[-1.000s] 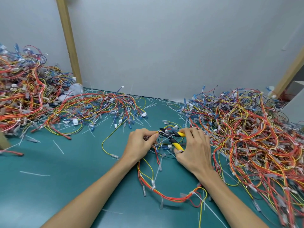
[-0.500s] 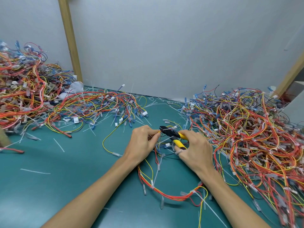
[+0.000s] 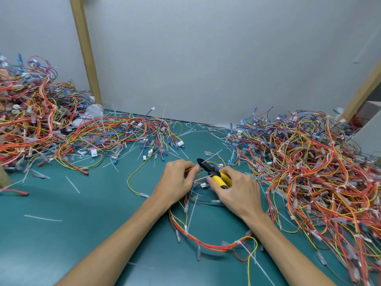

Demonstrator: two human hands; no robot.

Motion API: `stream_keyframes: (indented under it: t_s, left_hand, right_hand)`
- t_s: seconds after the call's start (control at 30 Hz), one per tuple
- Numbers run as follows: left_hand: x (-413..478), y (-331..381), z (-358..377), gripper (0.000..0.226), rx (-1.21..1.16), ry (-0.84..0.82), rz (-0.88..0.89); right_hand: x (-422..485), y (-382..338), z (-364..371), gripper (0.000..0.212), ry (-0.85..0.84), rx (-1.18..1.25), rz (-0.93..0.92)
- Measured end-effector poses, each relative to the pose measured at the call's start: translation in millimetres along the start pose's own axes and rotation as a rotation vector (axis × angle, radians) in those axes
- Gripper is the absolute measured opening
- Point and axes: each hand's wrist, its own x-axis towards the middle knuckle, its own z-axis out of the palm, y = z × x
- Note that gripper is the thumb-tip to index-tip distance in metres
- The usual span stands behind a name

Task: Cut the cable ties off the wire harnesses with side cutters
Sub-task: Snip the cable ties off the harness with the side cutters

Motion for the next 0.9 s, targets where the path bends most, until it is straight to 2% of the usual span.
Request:
stream_keyframes:
  t_s: [0.17, 0.27, 0.4, 0.5, 0.8, 0.9]
  left_hand:
    - [1, 2, -4, 0.05, 0.006, -0.073, -0.081]
    - [1, 3, -4, 0.045, 0.025, -0.099, -0.126]
    - [4, 3, -4, 0.032, 0.045, -0.114, -0.166]
    - [6, 2, -4, 0.03, 0.04, -0.128, -0.173]
    - [1, -3, -3, 0.025, 0.02, -0.118, -0.056]
    - [0, -4, -4, 0.023, 0.023, -0.123, -0.02]
  right_hand:
    - [-3, -2, 0, 0.041, 0.027, -0.082, -0.102]
    - [-4, -3, 0, 0.042, 0.024, -0.14, -0.145]
    - [-4, -4, -1, 0.039, 0.107, -0.233, -0.201]
    - [-4, -3, -2, 0.038, 0.134, -0.288, -0.24]
    - [2, 10, -3, 0.042, -0.009, -0.185, -0.186]
    - [2, 10, -2, 0.037, -0.001, -0.191, -0.192]
